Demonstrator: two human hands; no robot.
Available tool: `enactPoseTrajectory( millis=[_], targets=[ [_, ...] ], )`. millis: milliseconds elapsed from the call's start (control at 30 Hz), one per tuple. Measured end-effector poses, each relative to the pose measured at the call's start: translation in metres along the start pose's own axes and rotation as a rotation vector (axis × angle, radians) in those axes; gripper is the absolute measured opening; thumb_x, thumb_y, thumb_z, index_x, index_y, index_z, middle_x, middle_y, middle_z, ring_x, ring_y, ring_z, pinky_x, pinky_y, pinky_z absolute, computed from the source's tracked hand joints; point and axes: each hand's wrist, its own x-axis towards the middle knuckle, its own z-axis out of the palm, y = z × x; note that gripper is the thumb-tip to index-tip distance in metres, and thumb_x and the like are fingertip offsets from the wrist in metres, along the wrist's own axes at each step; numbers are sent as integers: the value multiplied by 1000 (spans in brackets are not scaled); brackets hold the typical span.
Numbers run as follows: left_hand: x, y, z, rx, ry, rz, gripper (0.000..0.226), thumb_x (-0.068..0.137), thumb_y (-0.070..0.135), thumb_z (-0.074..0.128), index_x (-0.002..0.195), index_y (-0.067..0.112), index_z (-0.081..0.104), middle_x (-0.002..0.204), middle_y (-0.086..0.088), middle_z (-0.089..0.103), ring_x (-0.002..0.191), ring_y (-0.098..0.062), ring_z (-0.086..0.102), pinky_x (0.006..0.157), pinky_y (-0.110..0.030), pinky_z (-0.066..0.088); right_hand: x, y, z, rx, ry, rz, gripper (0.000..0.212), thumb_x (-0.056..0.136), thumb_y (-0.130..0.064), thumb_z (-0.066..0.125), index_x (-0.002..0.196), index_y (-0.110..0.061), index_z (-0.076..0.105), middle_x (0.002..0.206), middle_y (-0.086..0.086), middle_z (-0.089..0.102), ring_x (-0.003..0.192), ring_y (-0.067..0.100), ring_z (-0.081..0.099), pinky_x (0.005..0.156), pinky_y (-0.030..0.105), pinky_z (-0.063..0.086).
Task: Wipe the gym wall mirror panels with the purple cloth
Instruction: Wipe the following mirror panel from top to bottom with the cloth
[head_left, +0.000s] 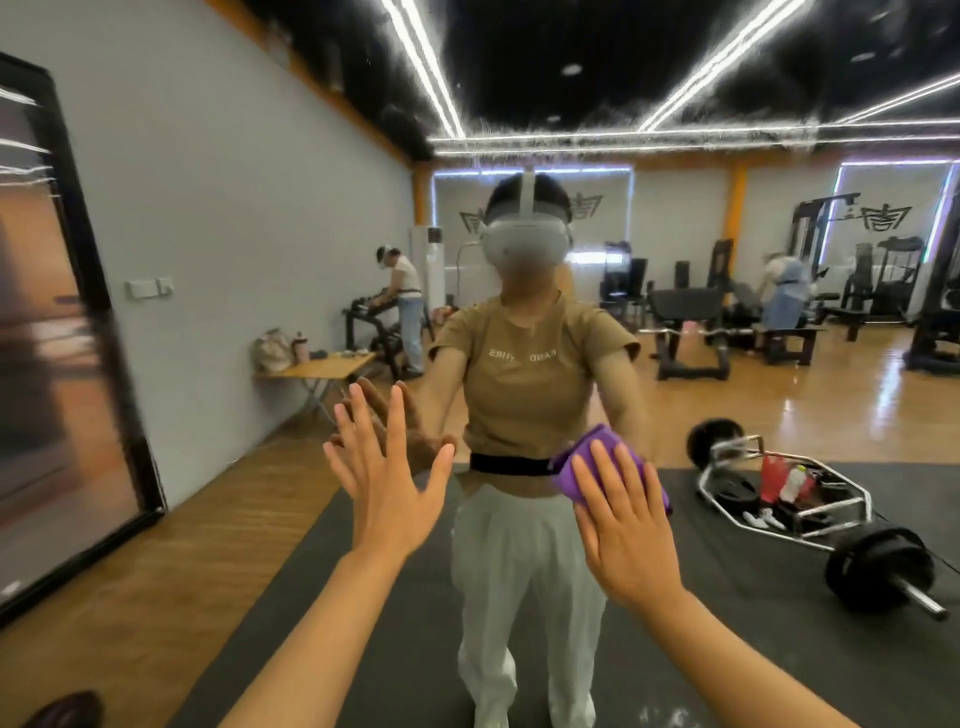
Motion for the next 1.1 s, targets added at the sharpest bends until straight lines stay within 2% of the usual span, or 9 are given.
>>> enactPoseTrajectory(
  millis=[100, 167, 267, 367, 500, 633, 800, 933, 1100],
  targets=[
    [-3, 7, 1, 18, -34, -26, 94, 88, 71, 45, 157, 46, -14, 165, 2, -28, 151, -24, -27, 117, -60, -13, -51, 0, 8, -28, -82, 3, 55, 110, -34, 22, 163, -22, 11, 170, 2, 5, 157, 25, 8, 127, 46, 8],
    [-5, 14, 2, 18, -52, -28, 97, 85, 76, 43, 156, 46, -15, 164, 4, -31, 151, -23, -28, 116, -60, -14, -48, 0, 6, -9, -89, 39, 55, 110, -35, 21, 163, -22, 11, 170, 1, 5, 157, 24, 7, 126, 46, 8],
    [-6, 25, 7, 7, -66, -21, 98, 83, 79, 40, 158, 43, -12, 162, 7, -34, 150, -22, -29, 115, -59, -15, -3, -2, -4, 43, -7, 131, 58, 109, -35, 28, 162, -19, 14, 170, 2, 7, 156, 24, 8, 126, 46, 8],
    [-8, 36, 12, 5, -76, -14, 101, 86, 75, 50, 160, 36, -5, 164, 5, -31, 150, -21, -30, 115, -61, -15, 73, 12, -25, 83, 108, 230, 60, 105, -31, 37, 160, -14, 19, 167, 8, 12, 157, 22, 1, 127, 43, 1],
    [-8, 47, 17, -25, -68, -6, 101, 87, 73, 52, 160, 37, -7, 163, 4, -33, 150, -22, -30, 114, -62, -14, 158, 44, -57, 92, 139, 207, 59, 106, -31, 36, 159, -9, 26, 167, 13, 17, 155, 27, 8, 126, 39, -3],
    [-10, 56, 24, -46, -67, -20, 101, 87, 74, 53, 160, 37, -6, 162, 5, -35, 150, -23, -31, 115, -64, -14, 182, 62, -72, 94, 145, 196, 59, 106, -32, 36, 160, -10, 24, 167, 12, 17, 155, 29, 12, 126, 40, -3],
    [-12, 63, 31, -60, -51, -42, 102, 82, 71, 54, 160, 39, -4, 162, 5, -34, 150, -23, -30, 114, -64, -14, 103, 55, -48, 44, 123, 113, 62, 104, -30, 41, 160, -14, 20, 168, 10, 15, 155, 31, 13, 126, 50, 10],
    [-13, 64, 35, -45, -44, -50, 104, 85, 74, 56, 158, 41, -11, 162, 5, -34, 150, -24, -31, 113, -67, -12, -2, 51, -22, 7, 29, 31, 57, 109, -36, 28, 162, -20, 16, 170, 3, 7, 156, 26, 10, 126, 47, 8],
    [-13, 65, 33, 20, -85, -63, 102, 82, 80, 39, 158, 39, -14, 161, 4, -36, 149, -26, -32, 113, -66, -12, -65, 47, -9, -41, -43, 79, 58, 109, -36, 25, 163, -19, 10, 170, 3, 6, 156, 26, 9, 126, 50, 12]
  ],
)
